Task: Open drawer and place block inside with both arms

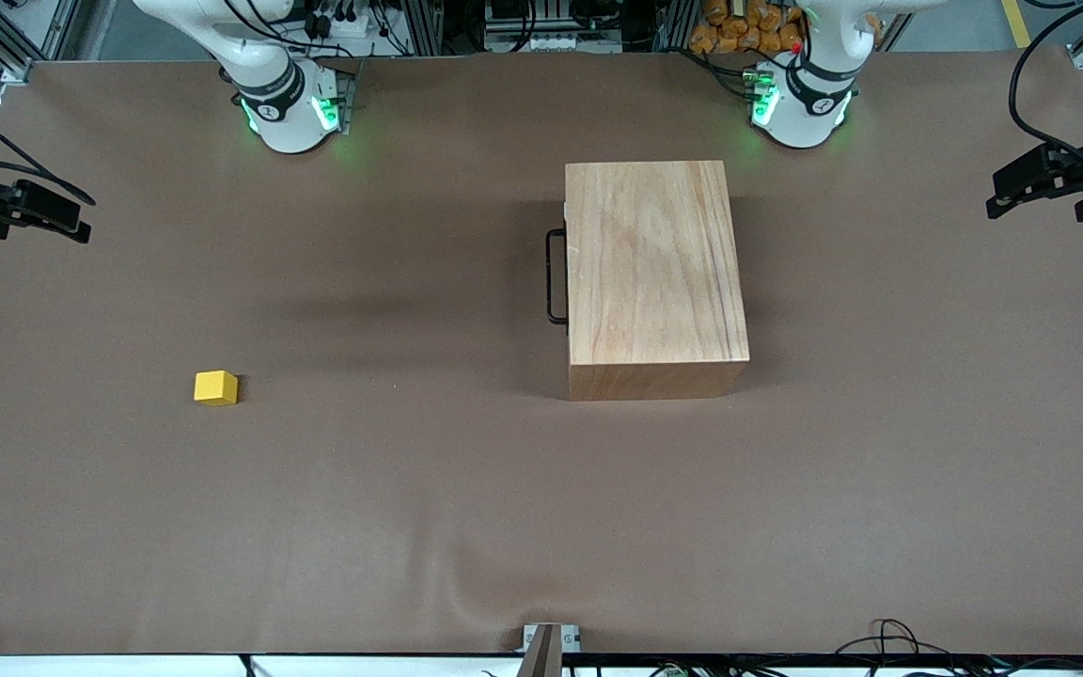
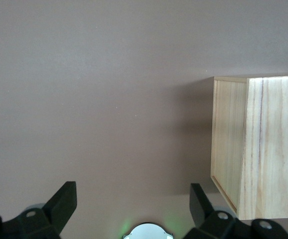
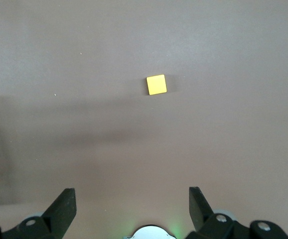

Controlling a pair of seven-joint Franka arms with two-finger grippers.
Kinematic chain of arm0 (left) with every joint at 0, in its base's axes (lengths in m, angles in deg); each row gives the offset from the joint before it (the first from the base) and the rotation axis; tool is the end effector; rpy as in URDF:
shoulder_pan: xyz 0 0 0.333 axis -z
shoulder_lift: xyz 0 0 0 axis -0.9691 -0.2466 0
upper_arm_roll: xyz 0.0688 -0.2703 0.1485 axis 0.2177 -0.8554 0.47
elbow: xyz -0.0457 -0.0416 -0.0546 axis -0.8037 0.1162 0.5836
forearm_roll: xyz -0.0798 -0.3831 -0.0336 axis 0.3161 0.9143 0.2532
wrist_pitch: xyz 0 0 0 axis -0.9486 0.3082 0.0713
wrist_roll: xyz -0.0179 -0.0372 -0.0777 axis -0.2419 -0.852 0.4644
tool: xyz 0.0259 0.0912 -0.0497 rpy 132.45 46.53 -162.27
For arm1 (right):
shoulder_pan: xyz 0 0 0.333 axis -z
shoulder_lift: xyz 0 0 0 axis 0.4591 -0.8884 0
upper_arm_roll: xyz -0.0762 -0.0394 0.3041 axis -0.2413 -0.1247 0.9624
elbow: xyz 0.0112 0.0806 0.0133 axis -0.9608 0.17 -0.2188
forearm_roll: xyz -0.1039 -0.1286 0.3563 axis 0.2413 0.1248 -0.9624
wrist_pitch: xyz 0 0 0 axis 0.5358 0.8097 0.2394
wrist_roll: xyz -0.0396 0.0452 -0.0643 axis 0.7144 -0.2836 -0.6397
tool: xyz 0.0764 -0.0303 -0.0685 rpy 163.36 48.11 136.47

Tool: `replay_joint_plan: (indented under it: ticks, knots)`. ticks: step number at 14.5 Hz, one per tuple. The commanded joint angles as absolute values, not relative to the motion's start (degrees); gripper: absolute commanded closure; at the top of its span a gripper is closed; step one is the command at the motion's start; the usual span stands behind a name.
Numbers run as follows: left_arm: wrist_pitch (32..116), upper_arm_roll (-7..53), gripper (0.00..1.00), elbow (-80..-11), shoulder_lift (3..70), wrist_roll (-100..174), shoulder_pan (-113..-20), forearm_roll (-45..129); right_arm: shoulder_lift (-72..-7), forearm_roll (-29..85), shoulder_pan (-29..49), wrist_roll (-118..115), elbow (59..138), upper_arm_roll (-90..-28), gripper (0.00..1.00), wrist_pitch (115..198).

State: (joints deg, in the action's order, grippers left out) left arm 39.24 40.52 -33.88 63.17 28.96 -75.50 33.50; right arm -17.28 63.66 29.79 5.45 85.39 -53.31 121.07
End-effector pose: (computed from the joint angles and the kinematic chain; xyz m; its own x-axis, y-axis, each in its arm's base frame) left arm 0.5327 -0.0116 0.6446 0.9959 -0.0449 -0.0786 -0.0441 -0.9990 0.0125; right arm 0.5439 -0.0179 0.6329 0.9905 -0.0629 -0.1225 -0.0649 -0.9978 -0.0124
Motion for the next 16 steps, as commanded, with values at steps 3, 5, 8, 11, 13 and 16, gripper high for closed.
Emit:
replay_joint_plan:
  ticks: [3,5,8,11,13,16]
  knots:
    - [34.90,39.29,0.00,-33.38,62.31,27.89,-74.50,32.54,-16.20,63.33,29.61,6.20,85.70,-53.25,0.00,120.54]
    - [34.71,38.75,0.00,-33.47,62.23,27.63,-74.49,31.47,-16.29,63.33,29.53,6.20,85.96,-53.25,0.00,120.55]
    - [35.33,38.40,0.00,-33.21,60.21,27.89,-74.41,34.36,-16.29,63.33,29.53,6.20,85.97,-53.25,0.00,120.46]
    - [36.20,36.39,0.00,-32.86,59.59,31.39,-72.48,34.99,-16.20,63.33,29.53,6.20,85.96,-53.25,0.00,120.46]
    - [36.38,33.50,0.00,-32.68,58.98,38.40,-69.94,34.20,-16.20,63.33,29.53,6.20,85.96,-53.16,0.00,120.46]
    - [36.38,32.34,0.00,-32.50,57.49,50.72,-65.37,34.72,-16.29,63.33,29.53,6.20,85.96,-53.16,0.00,120.72]
